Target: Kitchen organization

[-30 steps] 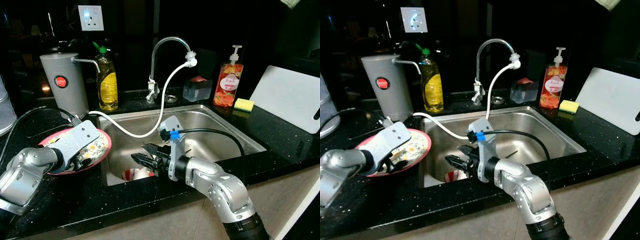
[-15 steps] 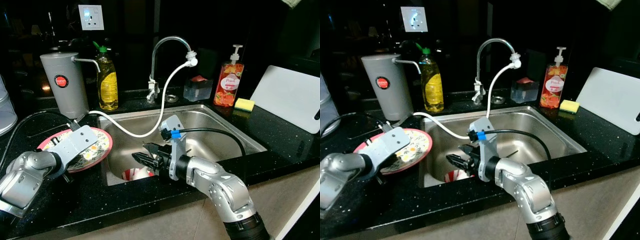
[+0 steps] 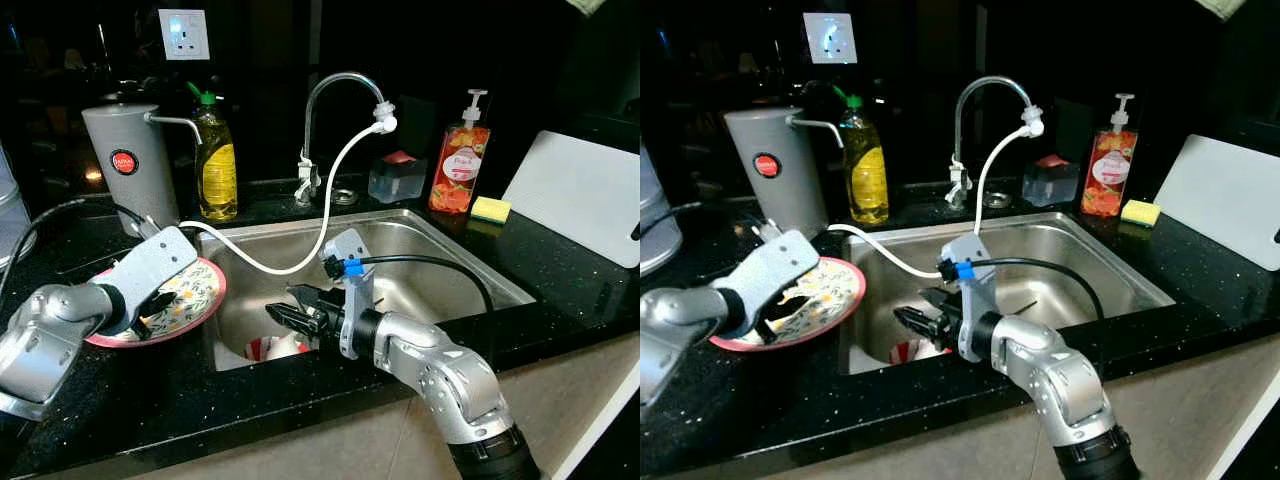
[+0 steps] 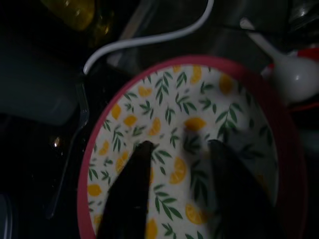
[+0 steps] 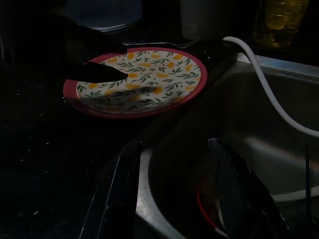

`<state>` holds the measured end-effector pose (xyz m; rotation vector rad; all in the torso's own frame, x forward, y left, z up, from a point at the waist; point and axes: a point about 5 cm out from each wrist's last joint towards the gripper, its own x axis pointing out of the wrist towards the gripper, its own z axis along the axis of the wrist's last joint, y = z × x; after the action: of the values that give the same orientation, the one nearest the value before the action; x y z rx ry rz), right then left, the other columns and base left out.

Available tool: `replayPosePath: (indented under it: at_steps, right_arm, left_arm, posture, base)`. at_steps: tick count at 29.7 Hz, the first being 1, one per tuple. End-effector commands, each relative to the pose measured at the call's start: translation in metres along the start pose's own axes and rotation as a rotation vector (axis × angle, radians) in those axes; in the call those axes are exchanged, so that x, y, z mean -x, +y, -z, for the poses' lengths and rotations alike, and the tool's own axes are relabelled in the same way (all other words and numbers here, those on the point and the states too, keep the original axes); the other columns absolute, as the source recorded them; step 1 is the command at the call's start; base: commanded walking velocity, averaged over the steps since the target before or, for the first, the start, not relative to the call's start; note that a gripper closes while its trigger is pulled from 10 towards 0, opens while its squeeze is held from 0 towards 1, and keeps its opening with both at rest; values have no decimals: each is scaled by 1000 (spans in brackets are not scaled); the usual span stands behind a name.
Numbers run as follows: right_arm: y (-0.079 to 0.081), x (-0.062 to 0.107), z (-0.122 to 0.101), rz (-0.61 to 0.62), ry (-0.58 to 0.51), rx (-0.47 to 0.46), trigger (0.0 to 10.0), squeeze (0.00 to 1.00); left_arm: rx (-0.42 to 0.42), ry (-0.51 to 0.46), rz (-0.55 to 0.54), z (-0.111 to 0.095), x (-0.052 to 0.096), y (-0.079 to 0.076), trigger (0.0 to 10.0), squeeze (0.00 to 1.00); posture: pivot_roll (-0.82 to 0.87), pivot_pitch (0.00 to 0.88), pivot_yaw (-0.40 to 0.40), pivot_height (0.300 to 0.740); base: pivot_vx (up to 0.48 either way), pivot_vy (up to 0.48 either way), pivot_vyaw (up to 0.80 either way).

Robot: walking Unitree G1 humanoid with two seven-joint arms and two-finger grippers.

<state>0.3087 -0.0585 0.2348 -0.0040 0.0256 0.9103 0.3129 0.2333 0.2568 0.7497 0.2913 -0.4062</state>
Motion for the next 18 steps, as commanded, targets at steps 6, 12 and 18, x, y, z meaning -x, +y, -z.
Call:
replayPosePath:
  at_steps: [6,12,18]
  right_arm:
    - [0,1,-5,1,-17,0,10000,0]
    - [0,1,-6,3,-17,1,10000,0]
    - [0,2,-6,7,-20,0,10000,0]
  left_arm:
    - [59,-30,63,-5,-1,-7,10000,1000]
    - [96,-39,136,-7,-2,-16,10000,0]
    - [77,-33,180,-5,-2,-26,10000,0]
  posture:
    - [-33,6,-14,740]
    - [-36,5,-12,740]
    - [-35,6,-11,740]
  base:
    - [0,0,0]
    - [0,0,0]
    - [0,0,0]
